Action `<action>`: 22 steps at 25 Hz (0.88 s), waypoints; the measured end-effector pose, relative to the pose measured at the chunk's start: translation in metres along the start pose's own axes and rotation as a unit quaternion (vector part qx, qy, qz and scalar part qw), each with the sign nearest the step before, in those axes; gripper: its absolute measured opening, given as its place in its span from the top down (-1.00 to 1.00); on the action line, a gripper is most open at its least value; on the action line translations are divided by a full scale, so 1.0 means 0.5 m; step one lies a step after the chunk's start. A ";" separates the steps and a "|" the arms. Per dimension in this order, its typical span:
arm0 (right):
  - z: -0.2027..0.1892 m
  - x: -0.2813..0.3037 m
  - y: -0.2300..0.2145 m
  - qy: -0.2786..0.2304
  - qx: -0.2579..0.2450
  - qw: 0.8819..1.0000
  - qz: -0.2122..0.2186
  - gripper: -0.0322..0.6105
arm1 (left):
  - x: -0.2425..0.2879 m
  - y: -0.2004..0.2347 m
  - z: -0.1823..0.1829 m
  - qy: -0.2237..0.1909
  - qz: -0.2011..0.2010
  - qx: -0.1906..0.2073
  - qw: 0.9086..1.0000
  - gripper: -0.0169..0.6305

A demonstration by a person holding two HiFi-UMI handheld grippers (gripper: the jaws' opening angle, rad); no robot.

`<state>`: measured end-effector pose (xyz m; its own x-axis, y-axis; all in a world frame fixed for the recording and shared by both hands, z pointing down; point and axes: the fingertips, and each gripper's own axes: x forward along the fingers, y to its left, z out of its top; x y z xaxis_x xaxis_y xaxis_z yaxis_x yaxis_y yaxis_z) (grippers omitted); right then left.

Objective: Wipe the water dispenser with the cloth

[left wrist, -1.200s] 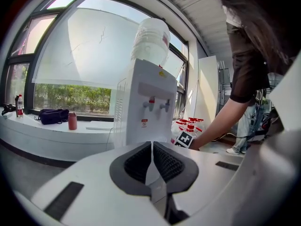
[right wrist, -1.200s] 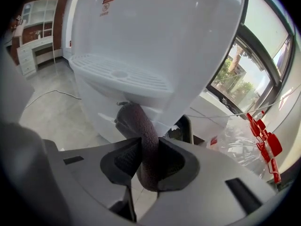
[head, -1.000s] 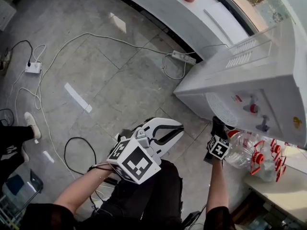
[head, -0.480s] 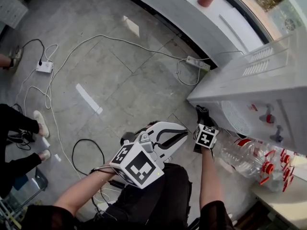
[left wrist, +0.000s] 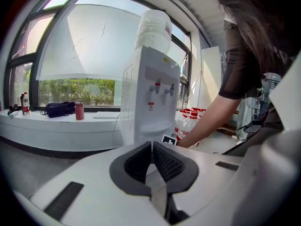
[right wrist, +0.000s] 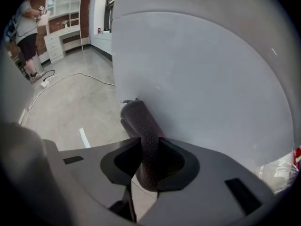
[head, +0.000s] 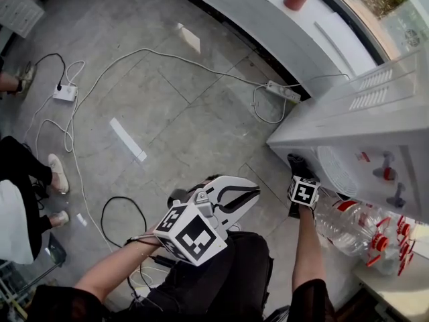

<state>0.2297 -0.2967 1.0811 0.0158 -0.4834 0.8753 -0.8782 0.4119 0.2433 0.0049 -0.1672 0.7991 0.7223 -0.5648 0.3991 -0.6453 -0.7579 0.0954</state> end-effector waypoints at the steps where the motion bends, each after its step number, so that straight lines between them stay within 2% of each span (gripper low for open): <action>1: -0.017 -0.004 -0.024 0.009 0.002 1.000 -0.007 0.58 | 0.002 0.001 -0.003 0.002 0.000 -0.002 1.000 0.88; 7: -0.111 -0.071 -0.189 0.056 0.026 0.996 -0.065 0.58 | 0.009 0.003 0.017 0.001 0.000 -0.014 1.000 0.88; 12: -0.154 -0.134 -0.273 0.077 0.050 0.991 -0.097 0.58 | 0.004 0.003 0.042 0.005 -0.001 -0.025 1.000 0.88; 17: -0.162 -0.196 -0.279 0.075 0.085 0.989 -0.090 0.59 | -0.013 -0.007 0.092 0.009 -0.007 -0.034 0.999 0.88; 22: -0.137 -0.302 -0.225 0.069 0.096 0.991 -0.059 0.59 | -0.078 -0.018 0.173 0.020 -0.013 -0.037 0.999 0.88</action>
<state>0.3589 -0.2171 0.9501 0.1771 -0.4045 0.8972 -0.9409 0.1980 0.2750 0.0042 -0.1664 0.7036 0.7300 -0.5306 0.4308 -0.6440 -0.7451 0.1737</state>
